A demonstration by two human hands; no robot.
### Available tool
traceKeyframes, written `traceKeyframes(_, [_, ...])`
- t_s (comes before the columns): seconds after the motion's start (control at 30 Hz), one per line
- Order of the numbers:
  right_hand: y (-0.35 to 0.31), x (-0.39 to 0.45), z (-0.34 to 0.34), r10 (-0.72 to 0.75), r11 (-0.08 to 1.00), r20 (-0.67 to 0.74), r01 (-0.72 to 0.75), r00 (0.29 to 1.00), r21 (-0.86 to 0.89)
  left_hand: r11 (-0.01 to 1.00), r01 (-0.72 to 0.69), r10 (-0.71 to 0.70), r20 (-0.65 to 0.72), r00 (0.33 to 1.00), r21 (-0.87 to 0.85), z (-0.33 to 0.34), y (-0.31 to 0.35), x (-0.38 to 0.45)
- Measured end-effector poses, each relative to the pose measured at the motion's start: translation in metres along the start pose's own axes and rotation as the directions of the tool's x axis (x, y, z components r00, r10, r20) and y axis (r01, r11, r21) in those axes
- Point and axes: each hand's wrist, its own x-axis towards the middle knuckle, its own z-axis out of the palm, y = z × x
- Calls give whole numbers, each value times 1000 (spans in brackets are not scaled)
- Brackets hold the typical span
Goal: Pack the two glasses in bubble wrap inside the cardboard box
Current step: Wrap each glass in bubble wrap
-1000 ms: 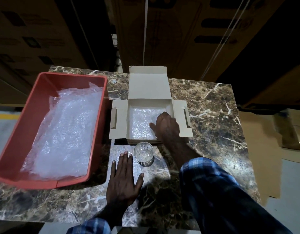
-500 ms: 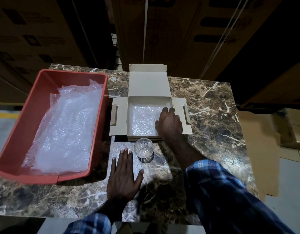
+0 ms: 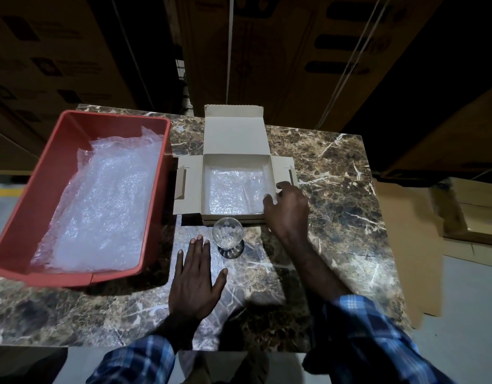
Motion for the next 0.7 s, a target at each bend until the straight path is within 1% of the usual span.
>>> traceKeyframes(0.1, [7,-22,-11,-10,996,-72,16,997,88,1000,-8,8,18,1000,-26,0,-1,0])
traceKeyframes(0.23, [12,-58,-14,-30,985,-46,37,999,170,998,-34,35,10,999,-56,-8,-7,-1])
traceKeyframes(0.33, [8,-78,-13,-35,977,-30,41,999,210,994,-35,30,-50,998,-106,-24,-9,-7])
traceKeyframes(0.43, [-10,-87,-11,-66,963,-7,66,998,260,983,-60,32,-154,987,-176,-45,-8,-11])
traceKeyframes(0.5, [-31,-90,-9,-119,948,2,113,993,298,974,-73,30,-195,980,-216,-57,-11,-13])
traceKeyframes(0.6, [-69,-93,0,-254,909,6,236,967,343,942,-86,3,-246,969,-326,-84,-14,-25])
traceKeyframes(0.7, [-114,-96,11,-393,863,13,364,919,351,917,-174,23,-387,922,-359,-122,-15,-39])
